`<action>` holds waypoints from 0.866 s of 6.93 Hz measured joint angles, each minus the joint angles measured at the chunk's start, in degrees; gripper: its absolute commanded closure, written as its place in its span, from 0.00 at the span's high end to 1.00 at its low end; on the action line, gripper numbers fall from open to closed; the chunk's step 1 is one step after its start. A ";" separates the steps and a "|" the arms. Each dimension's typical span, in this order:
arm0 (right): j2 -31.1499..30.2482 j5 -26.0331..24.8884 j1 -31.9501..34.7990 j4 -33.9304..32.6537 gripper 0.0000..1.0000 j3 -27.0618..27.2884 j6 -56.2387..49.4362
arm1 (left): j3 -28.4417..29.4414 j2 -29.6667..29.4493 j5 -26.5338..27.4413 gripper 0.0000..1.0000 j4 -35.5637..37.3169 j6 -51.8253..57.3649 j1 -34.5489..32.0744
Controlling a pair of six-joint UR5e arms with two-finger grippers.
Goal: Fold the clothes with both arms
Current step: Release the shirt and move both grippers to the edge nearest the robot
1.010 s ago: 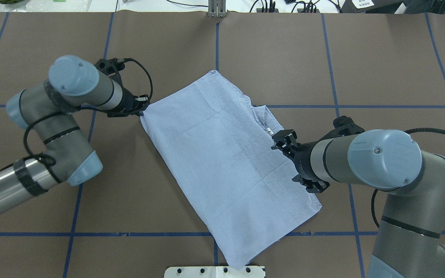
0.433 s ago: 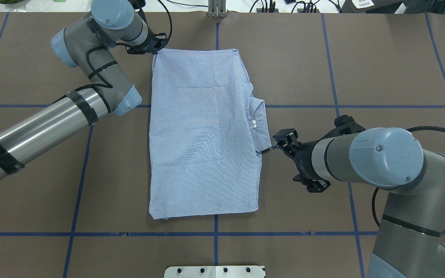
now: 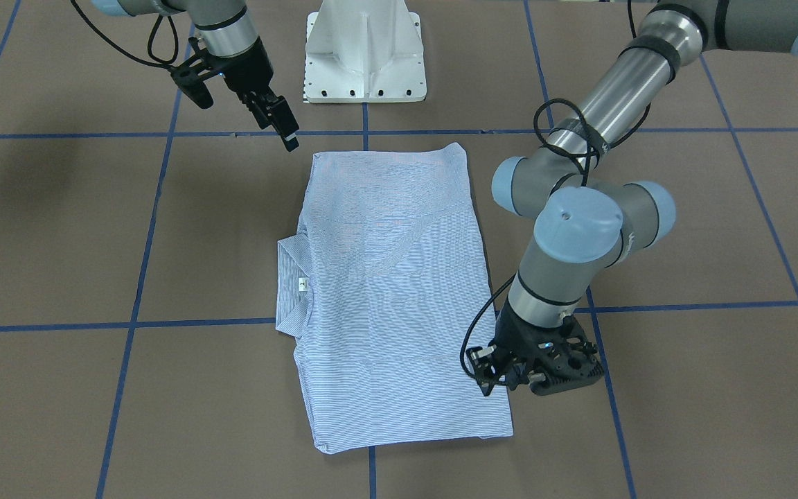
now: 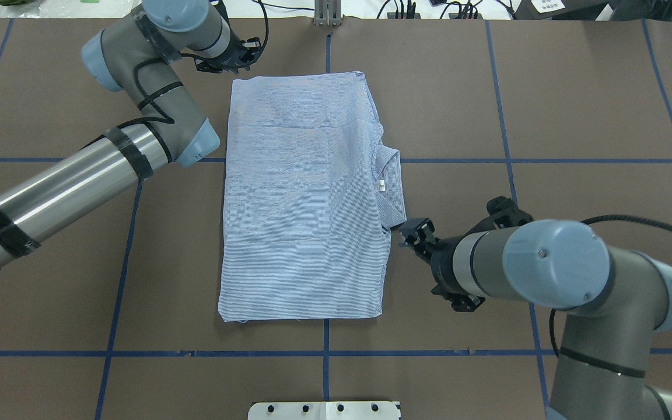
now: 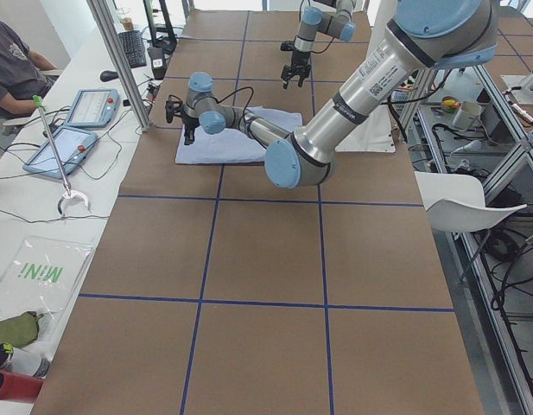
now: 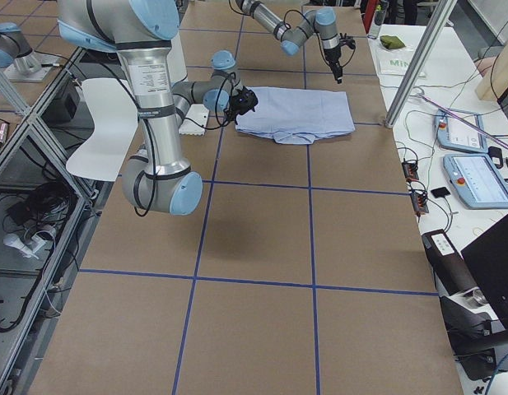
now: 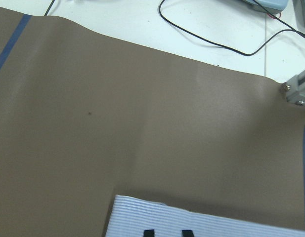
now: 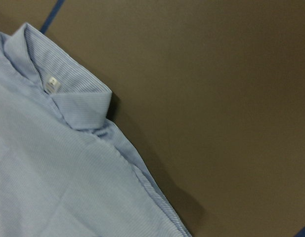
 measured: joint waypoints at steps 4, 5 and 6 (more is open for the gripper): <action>5.52 -10.16 -7.03 -0.01 0.98 -9.59 10.72 | -15.26 9.70 -2.00 0.75 5.27 -0.04 0.00; 6.60 -10.63 -6.35 0.03 0.98 -11.25 11.93 | -15.52 9.89 -1.92 0.75 5.33 -0.16 0.03; 7.31 -10.72 -5.62 0.04 0.98 -12.38 12.36 | -15.60 9.92 -1.89 0.75 5.35 -0.54 0.10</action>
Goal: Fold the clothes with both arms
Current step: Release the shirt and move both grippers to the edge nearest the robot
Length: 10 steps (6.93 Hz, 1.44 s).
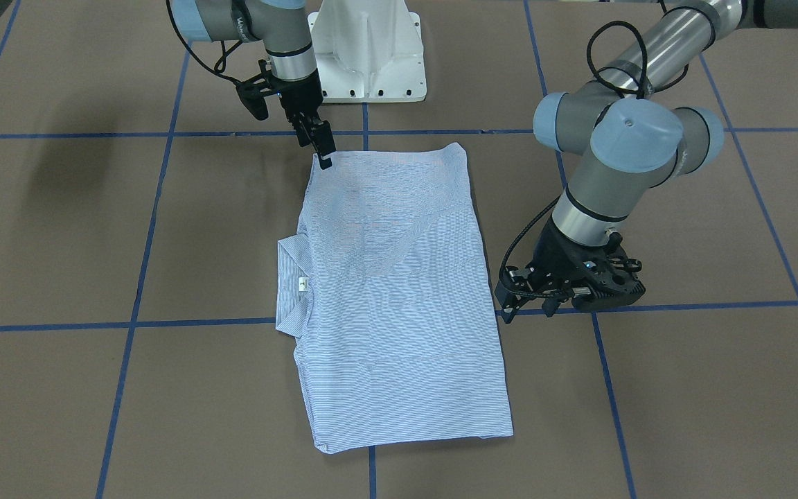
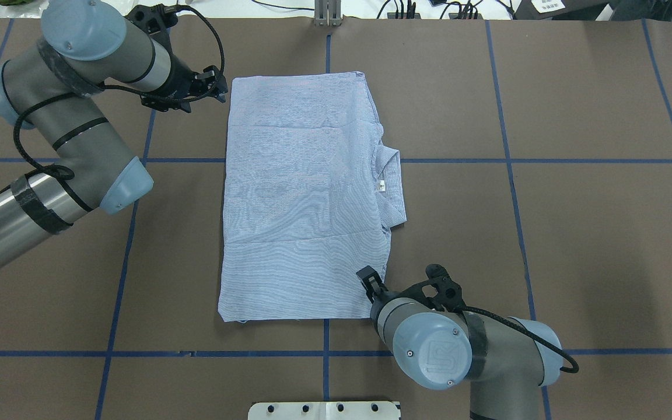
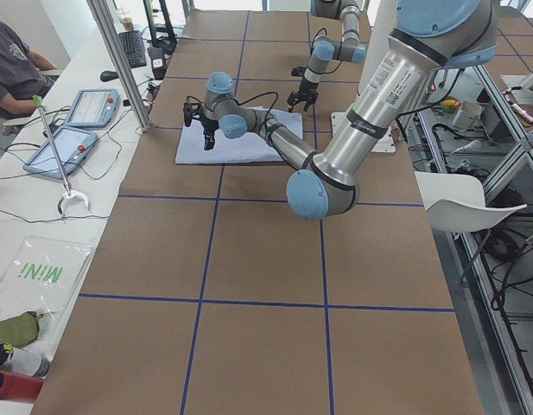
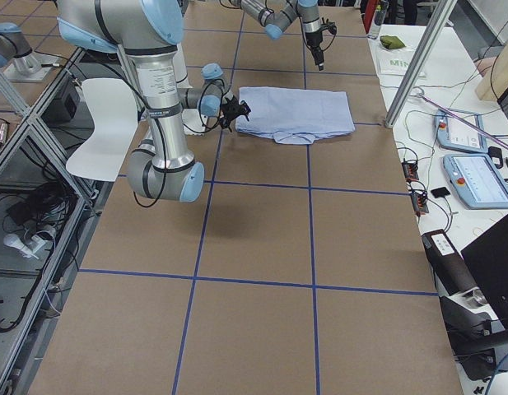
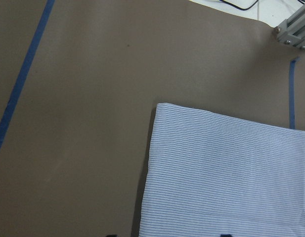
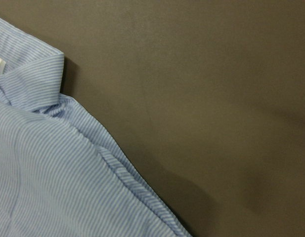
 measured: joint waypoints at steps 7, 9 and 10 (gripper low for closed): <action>1.55 1.44 0.43 -0.17 0.96 -1.82 0.26 | -0.30 0.05 0.10 0.76 0.01 -1.95 0.03; 1.54 1.46 0.05 -0.26 0.63 -1.91 0.27 | -0.37 0.13 0.11 0.76 0.01 -2.13 0.06; 1.52 1.45 -0.17 -0.34 0.27 -1.98 0.30 | -0.42 0.26 0.11 0.76 0.01 -2.33 0.07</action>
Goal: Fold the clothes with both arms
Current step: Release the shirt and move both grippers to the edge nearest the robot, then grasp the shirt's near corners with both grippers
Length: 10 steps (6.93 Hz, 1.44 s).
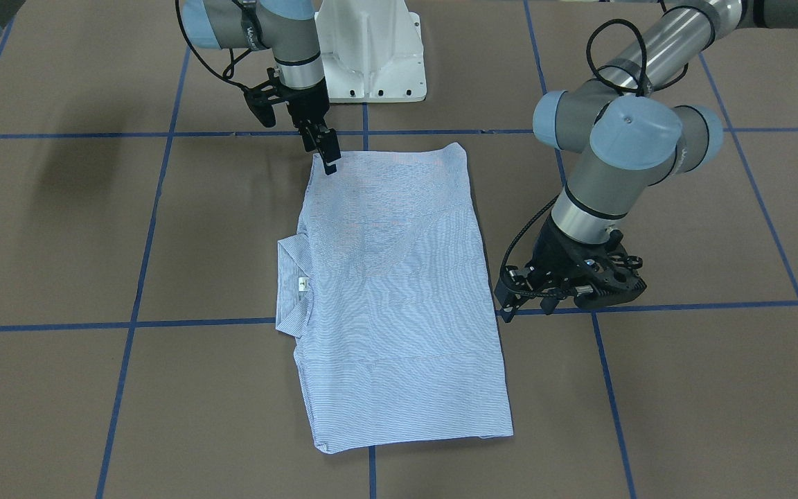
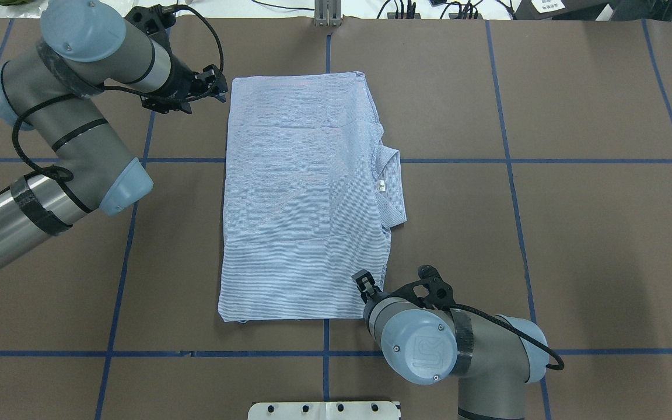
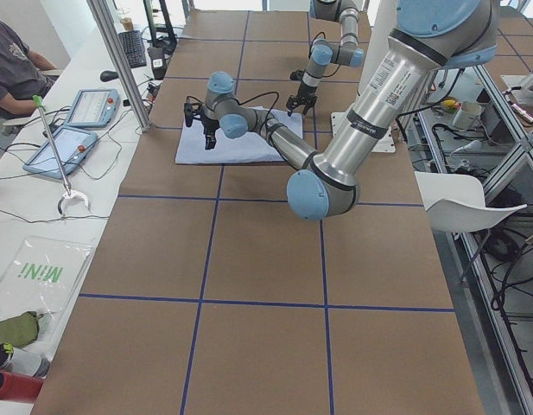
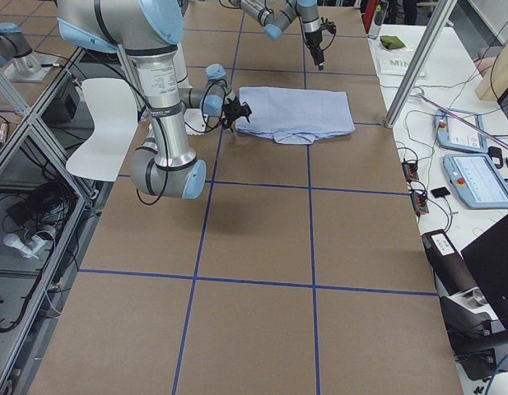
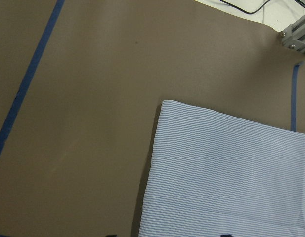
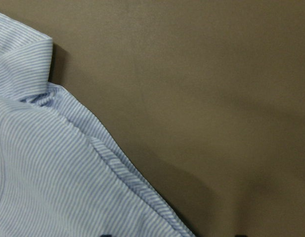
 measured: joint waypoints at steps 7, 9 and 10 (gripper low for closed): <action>-0.68 1.10 0.24 -0.17 0.00 2.22 0.96 | -5.00 2.89 0.01 0.76 -0.26 -5.11 2.20; -1.92 1.75 0.13 -0.90 0.00 4.96 1.19 | -15.25 8.21 0.94 0.76 -0.20 -15.17 8.73; -2.57 1.81 -0.49 -2.04 0.00 6.63 1.31 | -20.83 11.65 2.93 0.76 -0.13 -20.12 12.98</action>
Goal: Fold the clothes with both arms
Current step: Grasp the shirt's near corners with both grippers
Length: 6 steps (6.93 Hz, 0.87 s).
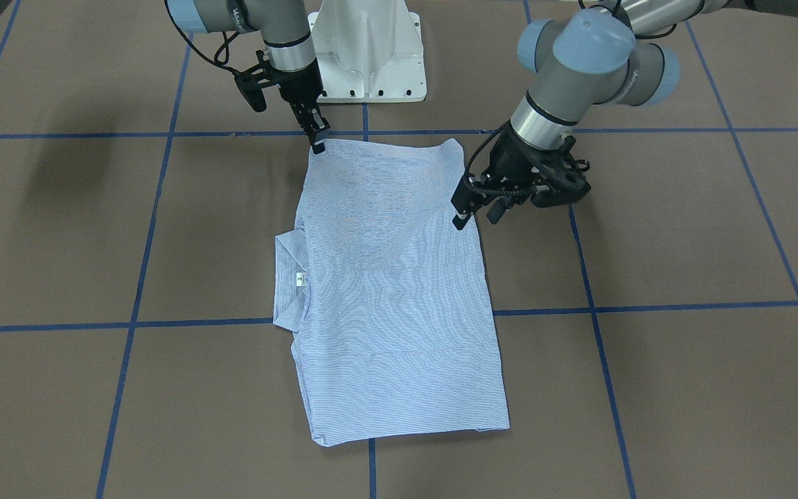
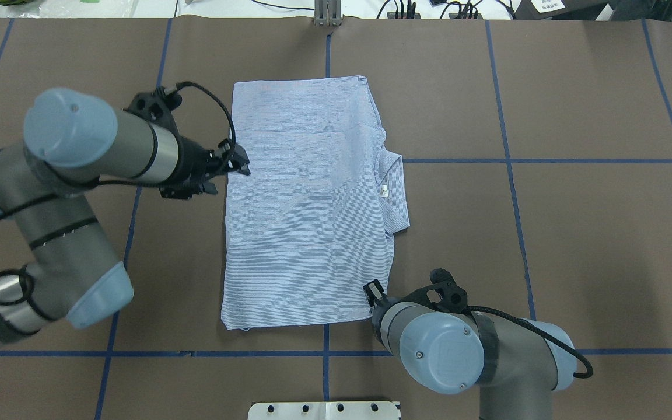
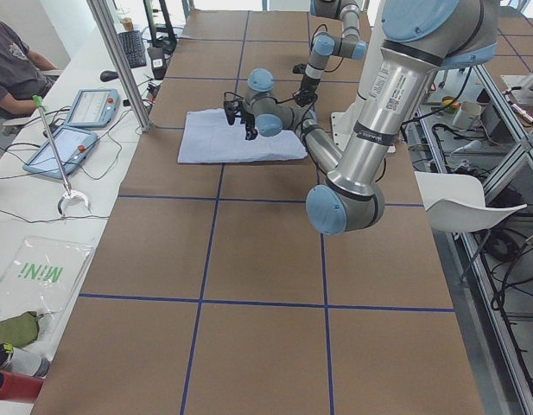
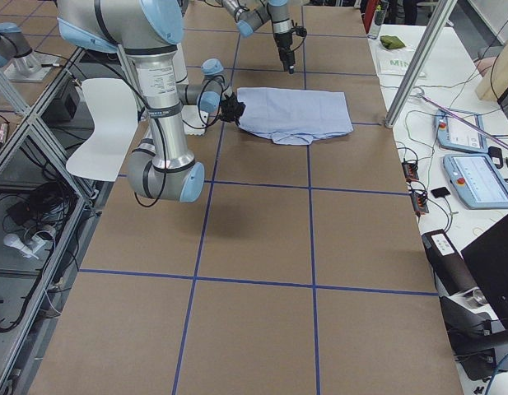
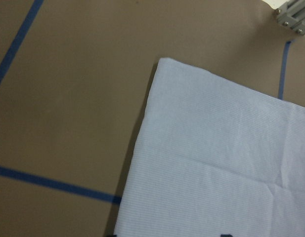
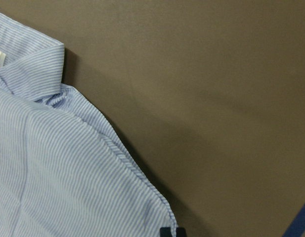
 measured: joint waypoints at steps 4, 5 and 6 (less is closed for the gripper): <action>-0.93 -0.13 -2.07 -2.02 0.00 2.22 0.07 | -7.11 10.17 13.26 0.75 -2.23 -15.42 17.58; -0.97 -0.14 -2.10 -2.05 0.00 2.22 0.08 | -6.98 10.99 14.36 0.75 -2.66 -16.68 19.90; -0.97 -0.13 -2.12 -2.06 0.00 2.24 0.08 | -6.77 11.32 14.87 0.74 -2.70 -17.51 21.37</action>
